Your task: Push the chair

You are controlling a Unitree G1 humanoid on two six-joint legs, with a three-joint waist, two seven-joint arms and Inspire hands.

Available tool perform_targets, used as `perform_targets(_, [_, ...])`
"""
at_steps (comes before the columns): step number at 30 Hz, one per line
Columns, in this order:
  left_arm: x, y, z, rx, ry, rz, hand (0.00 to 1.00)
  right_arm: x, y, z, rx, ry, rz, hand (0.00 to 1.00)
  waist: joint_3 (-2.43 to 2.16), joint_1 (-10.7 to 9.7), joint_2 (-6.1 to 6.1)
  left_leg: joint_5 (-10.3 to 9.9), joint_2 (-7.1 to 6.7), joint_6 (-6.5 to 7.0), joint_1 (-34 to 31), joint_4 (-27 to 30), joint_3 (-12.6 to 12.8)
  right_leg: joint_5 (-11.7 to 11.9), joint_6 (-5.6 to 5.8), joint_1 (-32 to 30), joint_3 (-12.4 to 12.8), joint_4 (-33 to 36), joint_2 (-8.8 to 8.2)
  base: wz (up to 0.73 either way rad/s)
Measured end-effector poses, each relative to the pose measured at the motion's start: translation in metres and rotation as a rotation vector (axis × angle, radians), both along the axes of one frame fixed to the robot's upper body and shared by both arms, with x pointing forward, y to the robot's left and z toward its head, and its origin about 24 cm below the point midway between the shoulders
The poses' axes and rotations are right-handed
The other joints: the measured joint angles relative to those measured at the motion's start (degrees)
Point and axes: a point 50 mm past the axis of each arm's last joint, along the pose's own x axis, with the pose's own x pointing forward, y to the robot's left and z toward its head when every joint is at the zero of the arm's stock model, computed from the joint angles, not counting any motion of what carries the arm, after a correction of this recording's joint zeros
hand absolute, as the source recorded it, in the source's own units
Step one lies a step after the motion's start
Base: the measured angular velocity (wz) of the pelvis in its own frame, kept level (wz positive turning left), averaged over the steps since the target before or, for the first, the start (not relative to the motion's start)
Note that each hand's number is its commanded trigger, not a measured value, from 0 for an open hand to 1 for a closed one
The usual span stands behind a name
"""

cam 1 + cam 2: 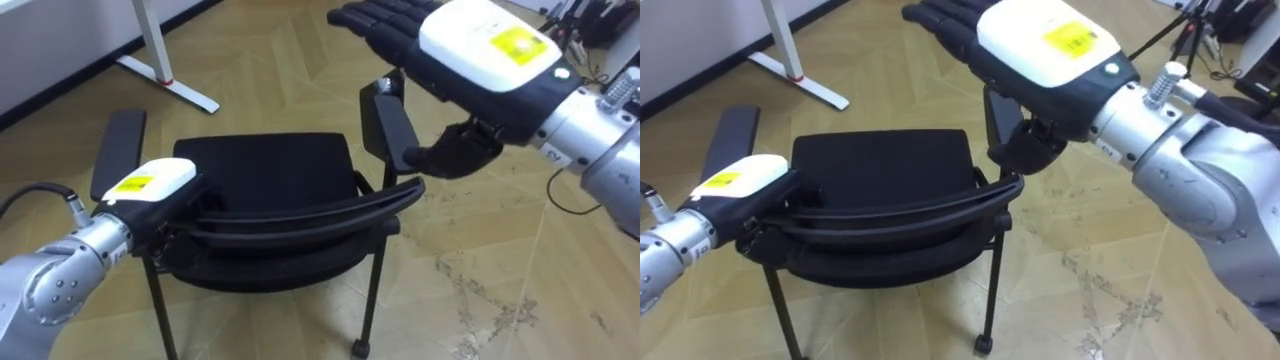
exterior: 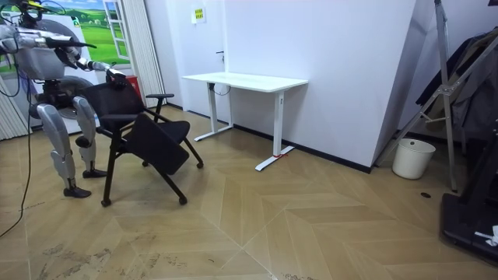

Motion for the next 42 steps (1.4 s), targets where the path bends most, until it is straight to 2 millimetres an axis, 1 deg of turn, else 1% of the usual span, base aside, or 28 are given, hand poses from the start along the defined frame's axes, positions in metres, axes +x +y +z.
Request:
perform_targets(2, [0.001, -0.002, 0.000, 0.000, 0.000, -0.010, 1.00, -0.001, 0.003, -0.005, -0.019, 0.036, 0.015, 0.00, 0.00, 0.58, 0.02, 0.00, 0.00, 0.00, -0.03, 0.00, -0.05, 0.00, 0.00, 0.00, -0.05, -0.01, -0.01, 0.00])
perform_targets(8, [0.001, -0.005, 0.000, 0.003, -0.003, -0.039, 1.00, -0.004, 0.009, -0.015, -0.074, 0.121, 0.053, 0.00, -0.01, 1.08, 0.01, 0.03, -0.04, -0.04, -0.37, 0.00, -1.10, -0.02, 0.02, 0.09, -1.01, -0.01, -0.15, 0.09])
perform_targets(10, [0.002, -0.006, 0.000, 0.005, 0.003, -0.046, 1.00, -0.006, 0.012, -0.021, -0.107, 0.165, 0.070, 0.00, -0.03, 1.35, -0.02, 0.03, -0.04, -0.05, -0.24, 0.00, -1.56, -0.02, 0.02, 0.38, -1.42, -0.03, -0.16, 0.06])
perform_targets(17, [0.001, -0.009, -0.002, 0.006, 0.015, -0.064, 1.00, -0.010, 0.012, -0.036, -0.224, 0.289, 0.096, 0.00, -0.02, 2.18, 0.00, 0.03, -0.04, -0.05, 0.17, 0.00, -1.83, -0.02, 0.02, 1.27, -2.08, -0.18, -0.22, 0.03])
perform_targets(21, [0.001, -0.010, -0.003, 0.004, 0.020, -0.063, 1.00, -0.011, 0.008, -0.045, -0.275, 0.361, 0.086, 0.00, 0.00, 2.44, 0.10, 0.03, -0.12, -0.05, 0.20, 0.00, -1.98, -0.01, 0.02, 1.61, -2.09, -0.81, -0.25, 0.00])
perform_targets(22, [0.001, -0.011, -0.004, 0.004, 0.025, -0.064, 1.00, -0.012, 0.006, -0.049, -0.301, 0.391, 0.084, 0.00, 0.15, 2.47, 0.40, 0.03, -0.11, -0.05, 0.29, 0.01, -2.06, -0.01, 0.02, 1.95, -2.09, -0.88, -0.21, 0.04])
perform_targets(24, [0.001, -0.011, -0.004, 0.003, 0.029, -0.060, 1.00, -0.012, 0.003, -0.057, -0.330, 0.448, 0.071, 0.00, 0.15, 2.46, 0.42, 0.03, -0.10, -0.05, 0.46, 0.00, -2.10, -0.02, 0.03, 2.14, -2.09, -0.91, -0.21, 0.00])
perform_targets(26, [0.001, -0.010, -0.004, -0.001, 0.030, -0.056, 1.00, -0.010, 0.000, -0.062, -0.357, 0.496, 0.052, 0.00, 0.27, 2.40, 0.60, 0.02, -0.13, -0.05, 0.40, -0.01, -2.11, -0.03, 0.03, 2.12, -2.10, -0.89, -0.23, 0.00])
perform_targets(31, [0.002, -0.012, -0.005, -0.007, 0.035, -0.053, 1.00, -0.003, -0.020, -0.079, -0.402, 0.657, -0.060, 0.00, 0.25, 2.37, 0.90, 0.01, -0.13, -0.07, 0.04, 0.17, -2.60, -0.03, 0.03, 2.00, -2.68, -0.88, -0.33, 0.03])
perform_targets(34, [0.004, -0.016, -0.006, -0.006, 0.039, -0.057, 1.00, -0.001, -0.025, -0.083, -0.399, 0.688, -0.091, 0.00, 0.09, 2.56, 1.30, 0.01, -0.15, -0.07, -0.02, 0.18, -3.10, -0.03, 0.03, 2.04, -2.99, -0.86, -0.36, 0.07])
perform_targets(37, [0.003, -0.017, -0.007, -0.010, 0.036, -0.058, 1.00, 0.000, -0.028, -0.085, -0.396, 0.708, -0.108, 0.00, 0.03, 2.82, 1.50, 0.01, -0.14, -0.07, 0.03, 0.31, -3.21, -0.03, 0.03, 2.07, -3.08, -0.86, -0.38, 0.01])
perform_targets(42, [0.004, -0.020, -0.008, -0.012, 0.036, -0.064, 1.00, 0.002, -0.029, -0.089, -0.376, 0.729, -0.129, 0.00, 0.03, 3.56, 1.59, 0.02, -0.13, -0.07, 0.16, 0.33, -3.22, -0.03, 0.03, 2.09, -2.97, -0.84, -0.37, 0.00])
